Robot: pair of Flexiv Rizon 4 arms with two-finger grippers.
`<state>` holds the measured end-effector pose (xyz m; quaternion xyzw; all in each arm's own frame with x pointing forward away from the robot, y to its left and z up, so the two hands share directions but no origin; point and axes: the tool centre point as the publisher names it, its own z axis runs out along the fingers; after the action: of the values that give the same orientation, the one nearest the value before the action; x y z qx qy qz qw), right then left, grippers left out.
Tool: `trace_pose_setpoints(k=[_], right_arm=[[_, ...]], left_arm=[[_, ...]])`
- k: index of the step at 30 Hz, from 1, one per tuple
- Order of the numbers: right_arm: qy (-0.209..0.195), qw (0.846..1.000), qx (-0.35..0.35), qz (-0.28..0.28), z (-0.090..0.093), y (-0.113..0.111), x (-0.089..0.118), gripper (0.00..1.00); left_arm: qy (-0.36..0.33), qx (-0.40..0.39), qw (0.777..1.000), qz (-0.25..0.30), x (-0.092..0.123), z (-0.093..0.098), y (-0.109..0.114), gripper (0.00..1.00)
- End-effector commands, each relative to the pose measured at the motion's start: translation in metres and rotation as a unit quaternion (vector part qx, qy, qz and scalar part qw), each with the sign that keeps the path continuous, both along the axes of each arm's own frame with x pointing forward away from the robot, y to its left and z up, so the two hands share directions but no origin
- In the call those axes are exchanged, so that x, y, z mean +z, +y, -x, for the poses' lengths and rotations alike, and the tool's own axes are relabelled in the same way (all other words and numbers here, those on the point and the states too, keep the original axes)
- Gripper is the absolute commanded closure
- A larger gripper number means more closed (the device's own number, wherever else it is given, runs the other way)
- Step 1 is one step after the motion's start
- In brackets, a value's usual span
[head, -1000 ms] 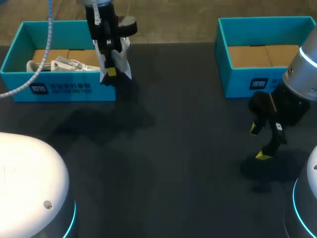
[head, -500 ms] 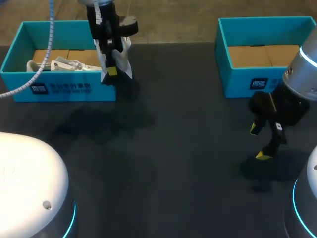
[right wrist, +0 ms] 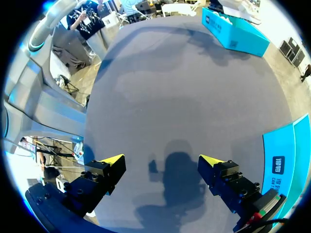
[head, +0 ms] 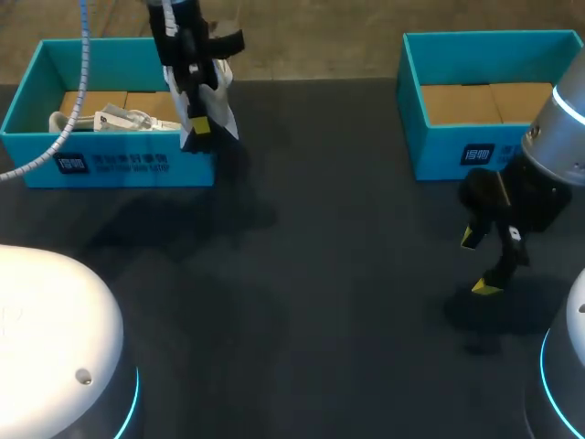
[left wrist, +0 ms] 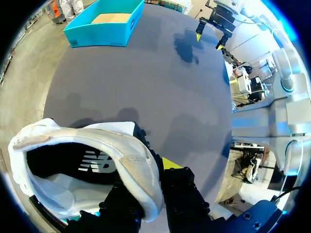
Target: Take the shoe out of the shoebox, open the shoe tongue, remove and reinsert the insole, then place the shoe into the shoebox
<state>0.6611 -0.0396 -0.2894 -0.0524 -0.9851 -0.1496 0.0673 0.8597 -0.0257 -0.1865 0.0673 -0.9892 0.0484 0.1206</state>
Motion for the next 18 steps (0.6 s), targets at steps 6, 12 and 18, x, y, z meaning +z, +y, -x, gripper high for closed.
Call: trace_pose_setpoints(k=[6, 12, 18], right_arm=[[0.0, 1.0, 0.0, 0.001, 0.0, 0.0, -0.001, 0.0], [0.0, 1.0, 0.0, 0.001, 0.0, 0.0, -0.001, 0.0], [0.0, 1.0, 0.0, 0.001, 0.0, 0.0, -0.001, 0.0]], left_arm=[[0.023, -0.002, 1.0, 0.007, 0.007, -0.035, 0.025, 1.0], [0.02, -0.012, 1.0, -0.005, 0.011, -0.051, 0.041, 1.0], [0.014, -0.024, 1.0, -0.007, 0.018, -0.07, 0.062, 1.0]])
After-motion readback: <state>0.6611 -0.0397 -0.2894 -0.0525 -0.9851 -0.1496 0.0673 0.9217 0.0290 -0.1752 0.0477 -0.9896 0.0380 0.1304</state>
